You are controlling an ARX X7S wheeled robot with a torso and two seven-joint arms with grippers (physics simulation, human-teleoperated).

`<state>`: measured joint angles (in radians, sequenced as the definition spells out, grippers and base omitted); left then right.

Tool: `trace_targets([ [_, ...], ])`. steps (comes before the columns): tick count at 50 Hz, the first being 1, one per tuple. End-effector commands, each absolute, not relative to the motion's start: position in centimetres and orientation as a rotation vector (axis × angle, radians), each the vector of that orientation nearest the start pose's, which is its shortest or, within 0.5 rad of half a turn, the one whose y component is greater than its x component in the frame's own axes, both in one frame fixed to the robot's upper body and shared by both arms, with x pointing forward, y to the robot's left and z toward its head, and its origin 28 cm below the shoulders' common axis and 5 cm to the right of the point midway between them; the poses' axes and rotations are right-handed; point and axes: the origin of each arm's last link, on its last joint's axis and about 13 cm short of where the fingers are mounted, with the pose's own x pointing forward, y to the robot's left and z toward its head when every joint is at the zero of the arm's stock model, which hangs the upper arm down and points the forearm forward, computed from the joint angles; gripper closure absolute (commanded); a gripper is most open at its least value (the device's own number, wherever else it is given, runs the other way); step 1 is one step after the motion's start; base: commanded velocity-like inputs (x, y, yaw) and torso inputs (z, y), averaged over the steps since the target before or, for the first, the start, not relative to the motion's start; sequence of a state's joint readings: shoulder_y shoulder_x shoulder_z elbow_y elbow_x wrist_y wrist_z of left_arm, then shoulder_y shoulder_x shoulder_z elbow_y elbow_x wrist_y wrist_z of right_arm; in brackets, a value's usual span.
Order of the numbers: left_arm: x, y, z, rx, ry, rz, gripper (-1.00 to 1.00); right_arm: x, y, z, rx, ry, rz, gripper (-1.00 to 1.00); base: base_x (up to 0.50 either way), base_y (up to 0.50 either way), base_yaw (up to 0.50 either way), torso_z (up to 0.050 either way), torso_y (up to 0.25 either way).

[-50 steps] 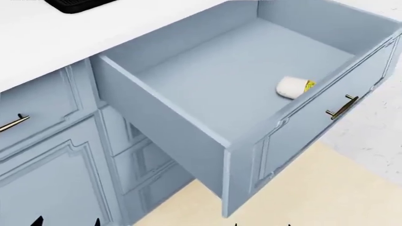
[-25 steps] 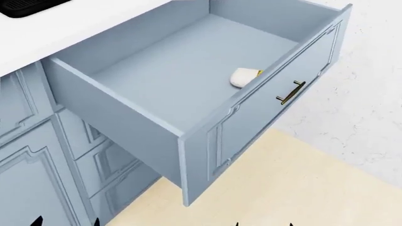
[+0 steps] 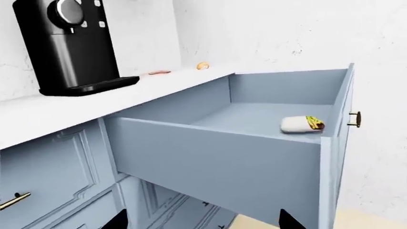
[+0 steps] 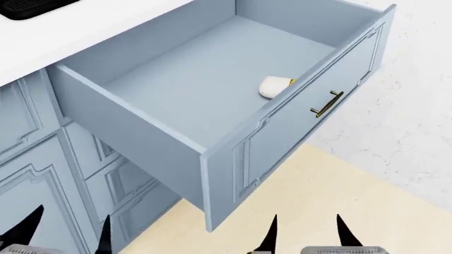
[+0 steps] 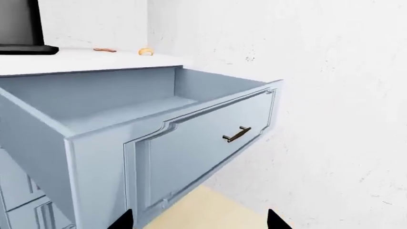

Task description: Close the right drawer.

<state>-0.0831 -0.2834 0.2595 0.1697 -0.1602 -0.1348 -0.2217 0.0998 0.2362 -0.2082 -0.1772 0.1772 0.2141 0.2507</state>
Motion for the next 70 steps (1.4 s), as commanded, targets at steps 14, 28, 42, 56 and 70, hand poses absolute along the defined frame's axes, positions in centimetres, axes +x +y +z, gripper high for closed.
trace_targets([
  [14, 25.6, 22.1, 11.9, 0.238, -0.231, -0.107, -1.0, 25.0, -10.7, 12.8, -0.115, -0.208, -0.03, -1.0, 0.0, 0.0, 0.0, 0.0, 0.0],
  [28, 24.9, 22.5, 15.7, 0.269, -0.332, -0.093, -1.0, 25.3, -10.5, 16.3, -0.13, -0.311, -0.024, -1.0, 0.0, 0.0, 0.0, 0.0, 0.0],
  [42, 25.3, 23.2, 19.6, 0.297, -0.413, -0.072, -1.0, 25.7, -10.7, 19.5, -0.127, -0.391, -0.013, -1.0, 0.0, 0.0, 0.0, 0.0, 0.0],
  [56, 26.8, 23.4, 21.7, 0.315, -0.445, -0.064, -1.0, 28.0, -11.2, 22.0, -0.137, -0.435, -0.063, -1.0, 0.0, 0.0, 0.0, 0.0, 0.0],
  [70, 28.1, 23.4, 24.8, 0.335, -0.495, -0.052, -1.0, 29.4, -11.7, 24.3, -0.157, -0.463, -0.103, -1.0, 0.0, 0.0, 0.0, 0.0, 0.0],
])
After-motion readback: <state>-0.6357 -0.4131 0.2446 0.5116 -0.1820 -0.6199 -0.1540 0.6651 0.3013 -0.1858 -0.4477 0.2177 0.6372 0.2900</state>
